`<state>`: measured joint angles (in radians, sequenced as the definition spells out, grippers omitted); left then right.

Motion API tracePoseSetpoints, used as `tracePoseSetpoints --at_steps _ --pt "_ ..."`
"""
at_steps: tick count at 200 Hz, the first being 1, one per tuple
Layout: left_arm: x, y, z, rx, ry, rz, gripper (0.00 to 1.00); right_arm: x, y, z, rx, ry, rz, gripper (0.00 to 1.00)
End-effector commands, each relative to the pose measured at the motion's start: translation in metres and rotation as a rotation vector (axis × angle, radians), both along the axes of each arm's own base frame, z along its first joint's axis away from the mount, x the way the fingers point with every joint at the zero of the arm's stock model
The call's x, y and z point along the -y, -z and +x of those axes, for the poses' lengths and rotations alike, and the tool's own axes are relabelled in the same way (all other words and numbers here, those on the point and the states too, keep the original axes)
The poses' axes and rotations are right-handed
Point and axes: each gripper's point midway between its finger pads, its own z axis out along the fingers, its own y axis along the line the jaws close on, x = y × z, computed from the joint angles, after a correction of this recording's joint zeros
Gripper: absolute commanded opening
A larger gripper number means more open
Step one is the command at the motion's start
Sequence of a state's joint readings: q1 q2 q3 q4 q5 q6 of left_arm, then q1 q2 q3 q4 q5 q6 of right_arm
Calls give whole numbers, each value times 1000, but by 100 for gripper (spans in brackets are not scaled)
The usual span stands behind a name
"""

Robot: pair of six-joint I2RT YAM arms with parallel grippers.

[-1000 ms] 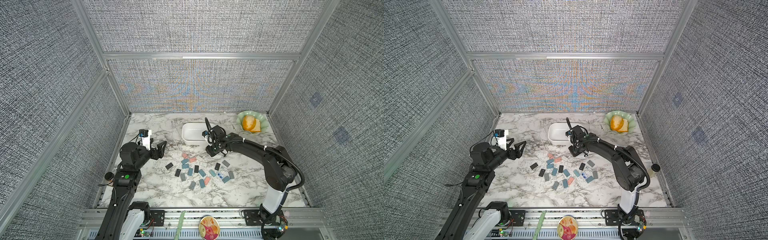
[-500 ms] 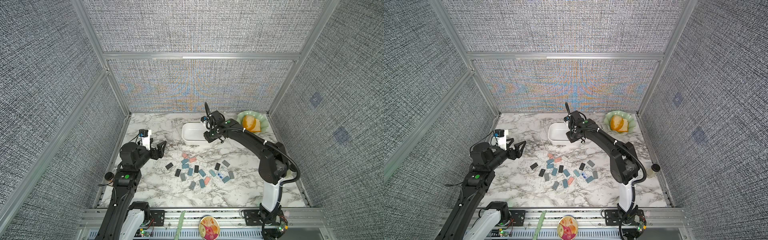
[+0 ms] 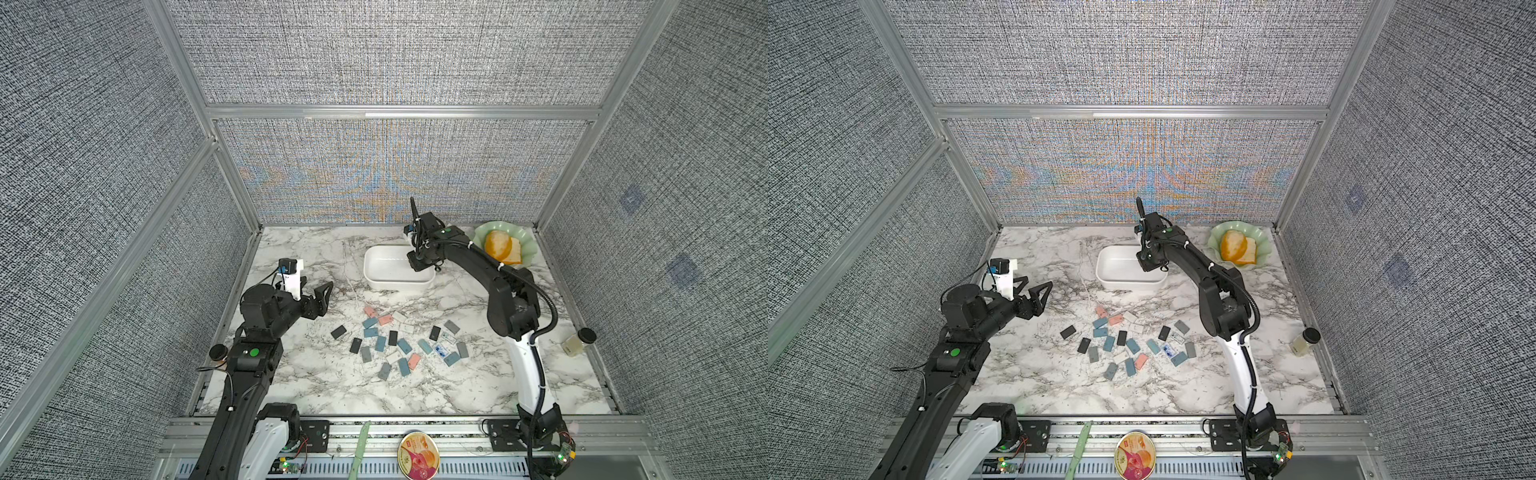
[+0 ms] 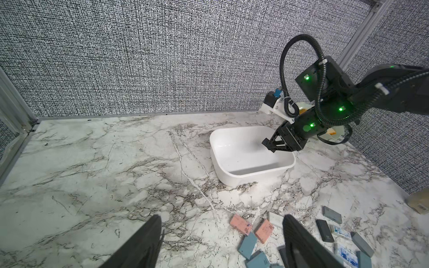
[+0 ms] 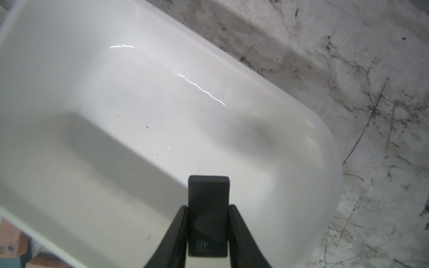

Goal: Put the eraser in the storage box
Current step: Place the eraser in the storage box.

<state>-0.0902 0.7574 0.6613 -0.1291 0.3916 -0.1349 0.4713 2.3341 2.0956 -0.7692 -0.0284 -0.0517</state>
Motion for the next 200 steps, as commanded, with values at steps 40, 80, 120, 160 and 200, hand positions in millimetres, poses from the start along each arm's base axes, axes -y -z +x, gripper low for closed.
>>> tracePoseSetpoints --at_steps 40,80,120,160,200 --pt "-1 0 2 11 -4 12 83 3 34 6 -53 17 -34 31" --pt "-1 1 2 9 -3 12 82 7 46 7 -59 29 -51 31" --pt "-1 0 2 10 -2 13 82 9 51 6 -59 35 -61 38" --pt "-1 -1 2 14 -3 11 82 7 45 7 -48 33 -53 48" --pt "-1 -2 1 18 -3 12 82 7 29 9 -21 32 -43 51"
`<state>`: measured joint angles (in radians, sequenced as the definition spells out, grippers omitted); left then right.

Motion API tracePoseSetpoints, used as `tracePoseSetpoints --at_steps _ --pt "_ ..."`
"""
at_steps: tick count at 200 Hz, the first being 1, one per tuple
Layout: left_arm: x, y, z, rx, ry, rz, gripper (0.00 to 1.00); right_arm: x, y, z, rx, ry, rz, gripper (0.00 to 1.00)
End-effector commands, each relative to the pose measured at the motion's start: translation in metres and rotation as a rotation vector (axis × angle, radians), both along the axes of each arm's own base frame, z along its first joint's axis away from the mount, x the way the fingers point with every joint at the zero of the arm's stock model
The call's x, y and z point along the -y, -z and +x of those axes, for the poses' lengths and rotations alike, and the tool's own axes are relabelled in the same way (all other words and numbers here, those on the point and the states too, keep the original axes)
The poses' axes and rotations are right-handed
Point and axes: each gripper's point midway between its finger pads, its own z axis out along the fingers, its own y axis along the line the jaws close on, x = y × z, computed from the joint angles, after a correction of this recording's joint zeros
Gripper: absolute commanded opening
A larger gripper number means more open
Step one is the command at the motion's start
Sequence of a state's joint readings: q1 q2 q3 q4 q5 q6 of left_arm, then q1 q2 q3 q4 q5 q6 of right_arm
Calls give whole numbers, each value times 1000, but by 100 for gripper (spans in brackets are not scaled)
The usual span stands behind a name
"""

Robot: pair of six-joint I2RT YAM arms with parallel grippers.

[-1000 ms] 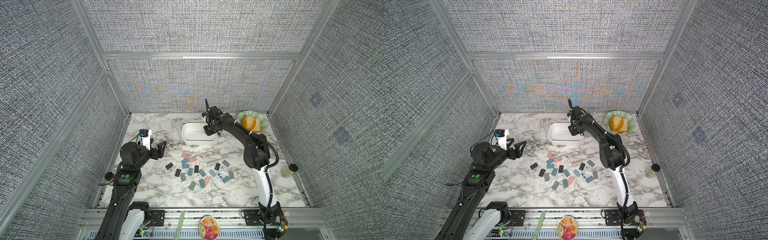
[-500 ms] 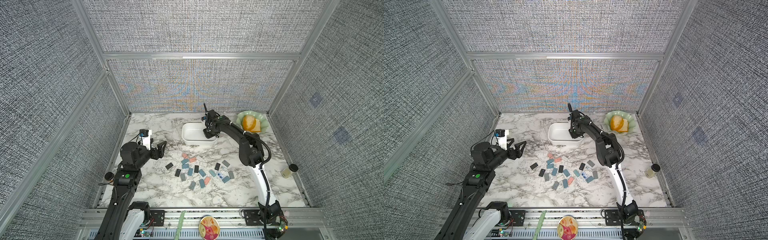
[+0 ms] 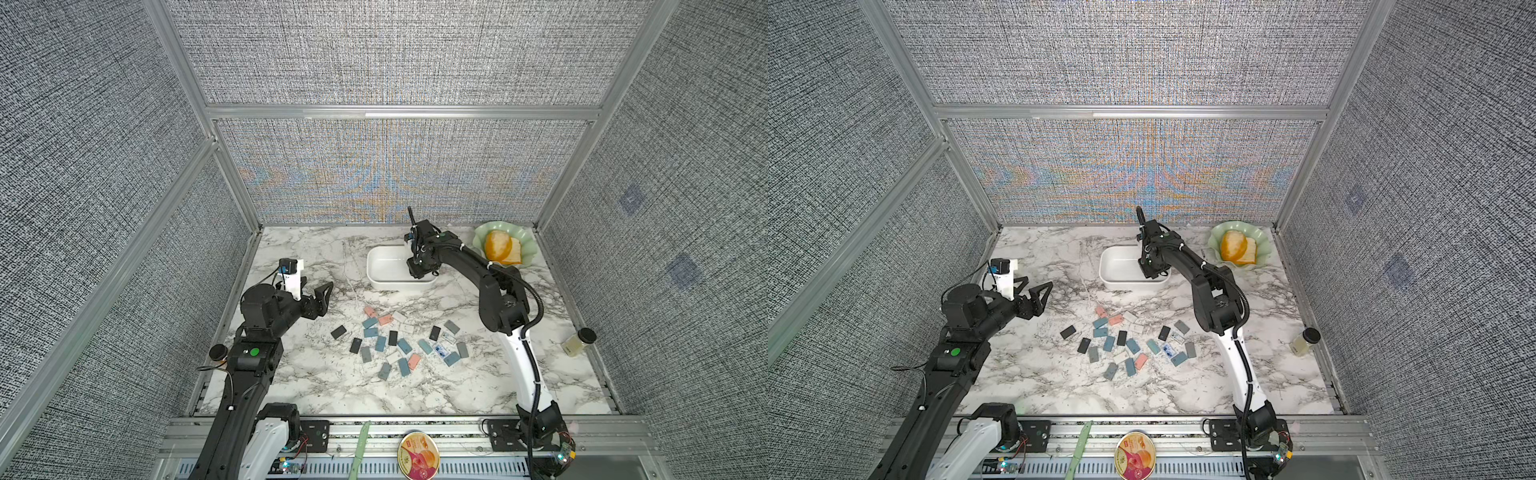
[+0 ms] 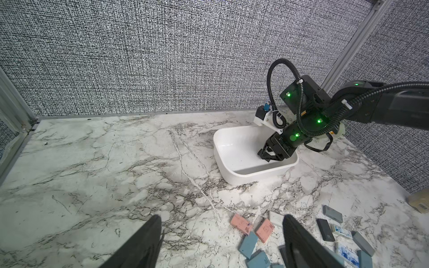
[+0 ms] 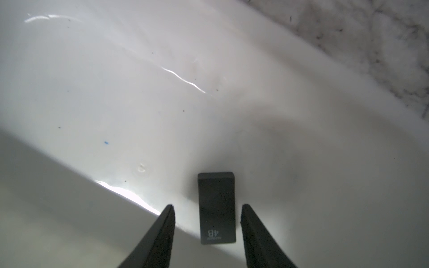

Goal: Put the eraser in the storage box
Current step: Place the eraser in the storage box, then pick up the eraser from the center of the board.

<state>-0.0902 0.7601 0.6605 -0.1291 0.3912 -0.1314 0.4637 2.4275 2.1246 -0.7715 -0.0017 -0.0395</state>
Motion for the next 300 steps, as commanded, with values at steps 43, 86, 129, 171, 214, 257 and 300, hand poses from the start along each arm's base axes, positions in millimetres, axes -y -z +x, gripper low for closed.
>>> tracePoseSetpoints --at_steps 43,86,129,171,214,257,300 --pt "-1 -5 0 26 -1 6 83 -1 -39 5 69 7 27 57" --pt "-1 -5 -1 27 -1 4 83 -1 -84 -4 128 1 53 58" --pt "1 -3 0 19 9 0 83 15 -128 -41 164 -5 90 58" --pt "5 0 0 3 29 -9 82 46 -135 -108 127 -2 83 57" --pt "7 0 0 0 40 -15 82 86 -109 -175 66 59 45 57" --pt "8 0 0 -3 45 -20 81 100 -68 -209 -23 101 39 57" --pt "7 1 0 -4 44 -21 81 104 -25 -218 -94 137 15 57"
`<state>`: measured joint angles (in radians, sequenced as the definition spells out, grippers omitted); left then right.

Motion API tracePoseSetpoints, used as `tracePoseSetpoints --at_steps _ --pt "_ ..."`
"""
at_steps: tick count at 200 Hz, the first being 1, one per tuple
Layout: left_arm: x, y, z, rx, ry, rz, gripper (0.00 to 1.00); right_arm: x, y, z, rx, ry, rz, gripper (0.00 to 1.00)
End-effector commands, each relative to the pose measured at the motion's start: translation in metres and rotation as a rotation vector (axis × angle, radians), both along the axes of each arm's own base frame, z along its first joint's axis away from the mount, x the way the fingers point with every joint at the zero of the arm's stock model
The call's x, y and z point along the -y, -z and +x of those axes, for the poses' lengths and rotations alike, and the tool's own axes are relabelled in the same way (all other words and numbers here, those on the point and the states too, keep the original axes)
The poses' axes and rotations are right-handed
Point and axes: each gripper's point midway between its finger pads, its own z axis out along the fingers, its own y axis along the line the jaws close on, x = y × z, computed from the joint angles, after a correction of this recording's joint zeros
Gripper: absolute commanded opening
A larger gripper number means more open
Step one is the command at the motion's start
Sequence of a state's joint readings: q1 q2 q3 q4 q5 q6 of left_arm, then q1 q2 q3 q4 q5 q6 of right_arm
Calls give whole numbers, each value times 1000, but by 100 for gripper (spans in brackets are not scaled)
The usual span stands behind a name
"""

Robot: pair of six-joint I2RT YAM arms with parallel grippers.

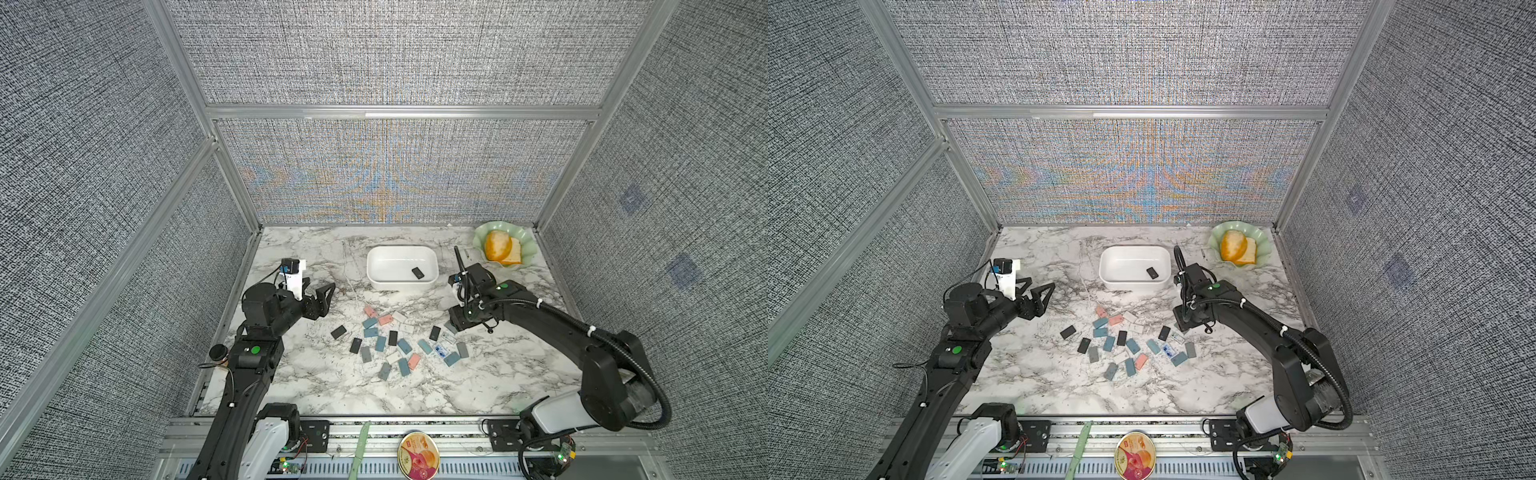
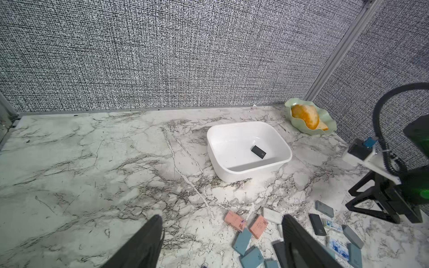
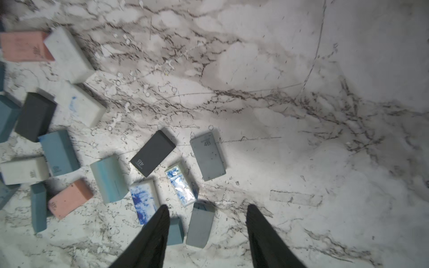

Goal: Put the eraser in the storage box
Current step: Pick up the eraser from the center of the board.

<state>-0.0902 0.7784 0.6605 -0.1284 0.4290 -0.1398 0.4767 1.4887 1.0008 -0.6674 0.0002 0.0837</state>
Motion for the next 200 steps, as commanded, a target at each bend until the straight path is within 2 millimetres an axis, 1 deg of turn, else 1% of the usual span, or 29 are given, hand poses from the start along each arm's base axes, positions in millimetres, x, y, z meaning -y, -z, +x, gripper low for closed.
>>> tracePoseSetpoints --at_steps 1,21,52,97,136,200 --pt "1 -4 0 19 10 -5 81 -2 14 4 -6 36 11 57" --pt "2 -3 0 17 10 -5 82 -3 28 5 -28 45 3 57" --pt "1 -2 1 14 8 -5 81 -5 41 11 -35 56 1 57" --pt "2 -2 0 13 9 -5 82 -10 46 18 -55 58 -4 57" --pt "1 -2 1 13 7 -5 82 -7 55 15 -93 85 -26 57" --pt "1 -2 0 15 7 -5 81 -7 64 18 -127 102 -42 58"
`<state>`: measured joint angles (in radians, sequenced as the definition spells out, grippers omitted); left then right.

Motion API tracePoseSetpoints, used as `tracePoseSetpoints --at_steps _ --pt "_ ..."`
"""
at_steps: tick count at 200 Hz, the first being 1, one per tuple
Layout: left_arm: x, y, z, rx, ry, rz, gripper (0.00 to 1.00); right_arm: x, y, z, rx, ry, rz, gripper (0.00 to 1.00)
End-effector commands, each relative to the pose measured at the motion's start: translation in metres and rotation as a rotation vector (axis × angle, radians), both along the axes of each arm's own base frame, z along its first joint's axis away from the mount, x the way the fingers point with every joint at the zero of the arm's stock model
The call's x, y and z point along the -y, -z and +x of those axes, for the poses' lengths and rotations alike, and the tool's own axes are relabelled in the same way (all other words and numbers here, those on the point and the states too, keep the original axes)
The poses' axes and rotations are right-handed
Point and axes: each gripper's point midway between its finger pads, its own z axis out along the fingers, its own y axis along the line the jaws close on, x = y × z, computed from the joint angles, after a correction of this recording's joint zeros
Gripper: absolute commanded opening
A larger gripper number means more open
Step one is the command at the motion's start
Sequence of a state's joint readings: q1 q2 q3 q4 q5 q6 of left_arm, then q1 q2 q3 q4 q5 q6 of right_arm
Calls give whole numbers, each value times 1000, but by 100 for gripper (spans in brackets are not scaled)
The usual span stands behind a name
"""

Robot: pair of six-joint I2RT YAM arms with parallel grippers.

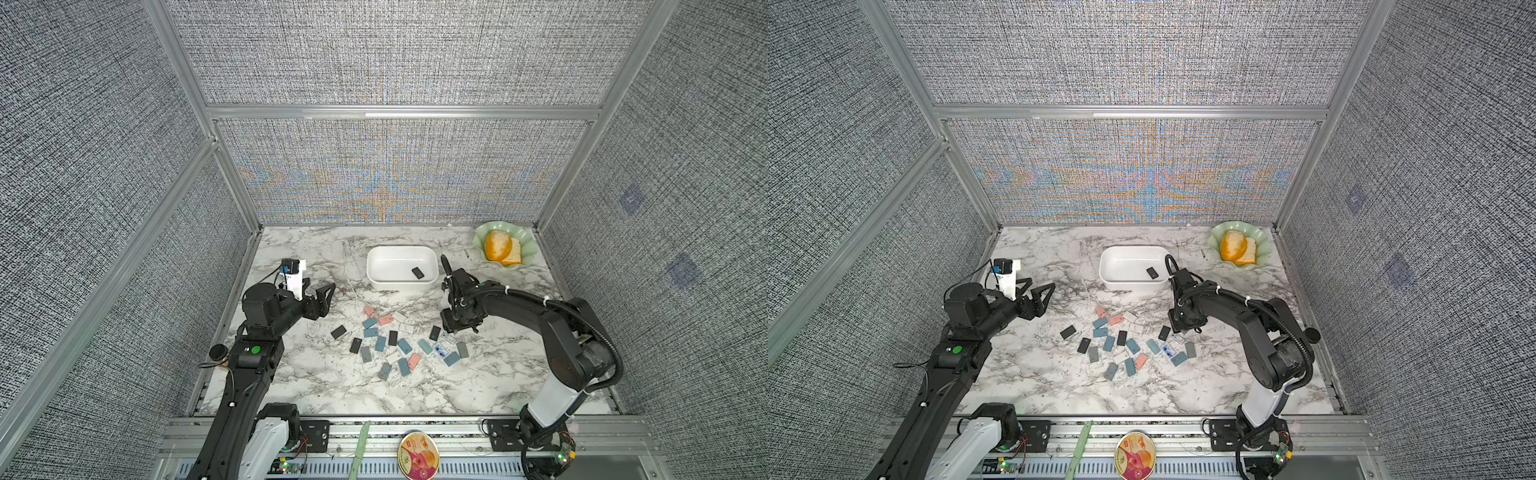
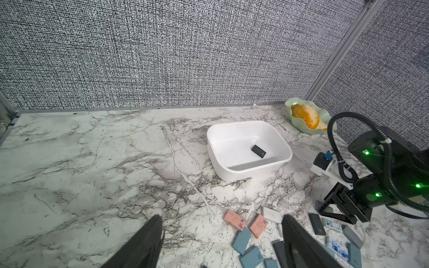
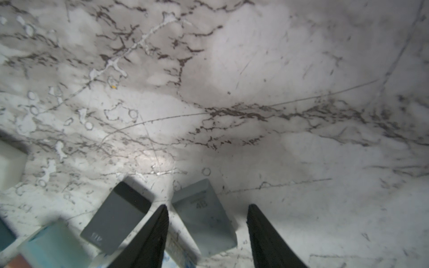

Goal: Put the eraser in the storage box
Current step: Pick up the eraser from the center of the board.

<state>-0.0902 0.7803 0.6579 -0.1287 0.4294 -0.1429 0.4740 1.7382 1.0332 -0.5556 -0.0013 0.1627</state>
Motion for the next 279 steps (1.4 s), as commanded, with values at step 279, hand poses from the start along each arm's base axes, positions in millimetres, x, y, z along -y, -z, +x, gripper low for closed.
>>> tracePoseSetpoints --at_steps 279 --pt "2 -11 -4 45 14 -8 81 -17 -53 28 51 37 38 31"
